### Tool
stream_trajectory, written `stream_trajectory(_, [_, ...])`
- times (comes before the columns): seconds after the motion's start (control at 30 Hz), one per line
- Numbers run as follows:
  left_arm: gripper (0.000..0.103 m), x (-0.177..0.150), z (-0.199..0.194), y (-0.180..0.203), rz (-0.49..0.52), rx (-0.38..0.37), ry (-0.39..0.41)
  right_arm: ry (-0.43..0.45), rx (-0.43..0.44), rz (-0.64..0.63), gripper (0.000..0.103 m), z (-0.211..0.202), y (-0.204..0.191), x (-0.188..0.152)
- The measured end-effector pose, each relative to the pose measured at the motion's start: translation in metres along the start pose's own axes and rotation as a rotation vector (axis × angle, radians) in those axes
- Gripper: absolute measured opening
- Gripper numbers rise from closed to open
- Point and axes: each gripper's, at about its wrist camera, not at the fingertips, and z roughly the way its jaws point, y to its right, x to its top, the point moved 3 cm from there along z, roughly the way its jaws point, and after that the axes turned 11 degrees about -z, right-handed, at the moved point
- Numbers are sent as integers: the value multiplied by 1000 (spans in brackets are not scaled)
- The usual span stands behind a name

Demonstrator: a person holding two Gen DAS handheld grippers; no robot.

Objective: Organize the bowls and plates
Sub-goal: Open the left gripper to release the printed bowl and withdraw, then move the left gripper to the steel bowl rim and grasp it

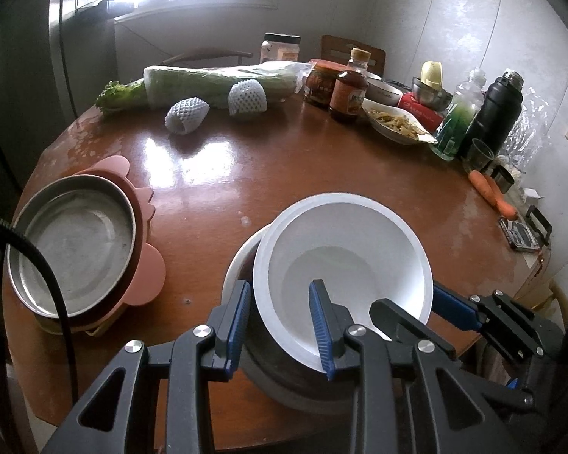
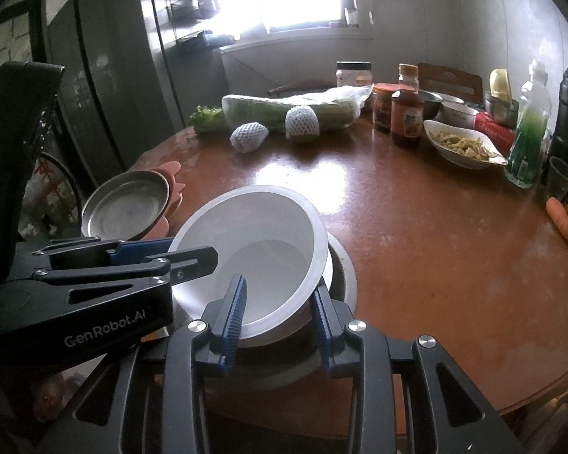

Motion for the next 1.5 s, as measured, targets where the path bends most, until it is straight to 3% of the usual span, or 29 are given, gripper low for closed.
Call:
stream_trajectory(0.77, [32,0,-4,-2,-8,-6,14,9,-32,35,42,-8,12,2])
stream_trajectory(1.5, [36,7,-38,-14,-24,-4,88,56,-62,13,49,-29,8,17])
